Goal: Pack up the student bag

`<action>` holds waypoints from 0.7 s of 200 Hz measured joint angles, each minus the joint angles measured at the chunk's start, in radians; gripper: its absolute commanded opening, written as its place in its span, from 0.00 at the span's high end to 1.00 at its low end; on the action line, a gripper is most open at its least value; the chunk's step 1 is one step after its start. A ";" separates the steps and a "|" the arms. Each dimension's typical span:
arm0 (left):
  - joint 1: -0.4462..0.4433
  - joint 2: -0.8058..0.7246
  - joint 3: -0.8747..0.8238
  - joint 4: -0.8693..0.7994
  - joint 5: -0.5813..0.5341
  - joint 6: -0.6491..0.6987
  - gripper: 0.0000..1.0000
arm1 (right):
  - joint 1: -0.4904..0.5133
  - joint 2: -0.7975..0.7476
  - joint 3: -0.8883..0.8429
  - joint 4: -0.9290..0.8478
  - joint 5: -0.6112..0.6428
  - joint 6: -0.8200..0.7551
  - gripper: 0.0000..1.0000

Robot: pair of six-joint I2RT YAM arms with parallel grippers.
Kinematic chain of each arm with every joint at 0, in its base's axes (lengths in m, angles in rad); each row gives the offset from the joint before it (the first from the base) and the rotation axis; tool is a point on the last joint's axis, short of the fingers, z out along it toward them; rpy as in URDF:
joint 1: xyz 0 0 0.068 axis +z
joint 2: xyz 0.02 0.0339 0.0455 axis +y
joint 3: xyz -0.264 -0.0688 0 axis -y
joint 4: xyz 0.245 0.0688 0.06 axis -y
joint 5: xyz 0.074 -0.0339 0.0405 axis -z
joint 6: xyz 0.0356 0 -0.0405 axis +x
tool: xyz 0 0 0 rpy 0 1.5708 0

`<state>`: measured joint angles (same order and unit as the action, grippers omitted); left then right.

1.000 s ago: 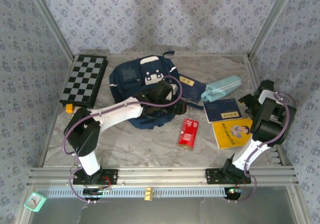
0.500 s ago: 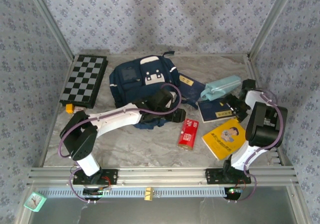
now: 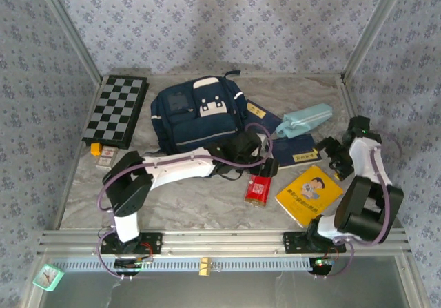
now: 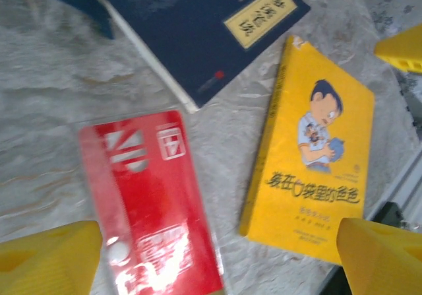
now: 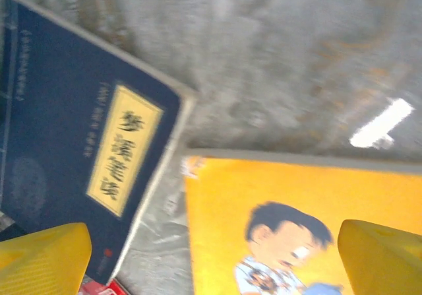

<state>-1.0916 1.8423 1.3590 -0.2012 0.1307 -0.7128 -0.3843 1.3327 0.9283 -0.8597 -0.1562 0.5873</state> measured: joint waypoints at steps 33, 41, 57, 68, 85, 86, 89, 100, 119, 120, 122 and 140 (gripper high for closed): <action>-0.031 0.089 0.080 0.018 0.035 -0.008 0.19 | -0.068 -0.120 -0.104 -0.066 0.042 0.073 0.00; -0.035 0.108 0.093 0.021 0.043 -0.011 0.20 | -0.087 -0.131 -0.125 -0.074 0.044 0.088 0.00; -0.041 0.142 0.125 0.018 0.061 -0.015 0.23 | -0.113 -0.142 -0.162 -0.080 0.045 0.113 0.00; -0.042 0.166 0.147 0.021 0.072 -0.023 0.26 | -0.117 -0.149 -0.186 -0.078 0.045 0.130 0.00; -0.042 0.187 0.160 0.023 0.089 -0.042 0.28 | -0.123 -0.146 -0.220 -0.070 0.017 0.143 0.00; -0.042 0.188 0.161 0.022 0.089 -0.043 0.28 | -0.124 -0.145 -0.222 -0.069 0.015 0.143 0.00; -0.042 0.189 0.161 0.022 0.091 -0.050 0.28 | -0.126 -0.140 -0.227 -0.068 0.010 0.142 0.00; -0.042 0.193 0.161 0.021 0.094 -0.064 0.29 | -0.129 -0.125 -0.242 -0.058 -0.005 0.139 0.00; -0.042 0.201 0.177 0.010 0.093 -0.082 0.31 | -0.119 -0.119 -0.271 -0.026 -0.036 0.140 0.00; -0.042 0.201 0.178 0.010 0.093 -0.083 0.32 | -0.119 -0.119 -0.272 -0.025 -0.037 0.140 0.00; -0.042 0.203 0.182 0.006 0.093 -0.084 0.32 | -0.116 -0.120 -0.275 -0.022 -0.043 0.141 0.00; -0.042 0.224 0.212 -0.005 0.091 -0.094 0.32 | -0.089 -0.127 -0.293 0.005 -0.083 0.149 0.00</action>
<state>-1.1336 2.0659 1.5707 -0.2062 0.2218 -0.8070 -0.4728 1.2057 0.6357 -0.8543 -0.2390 0.7364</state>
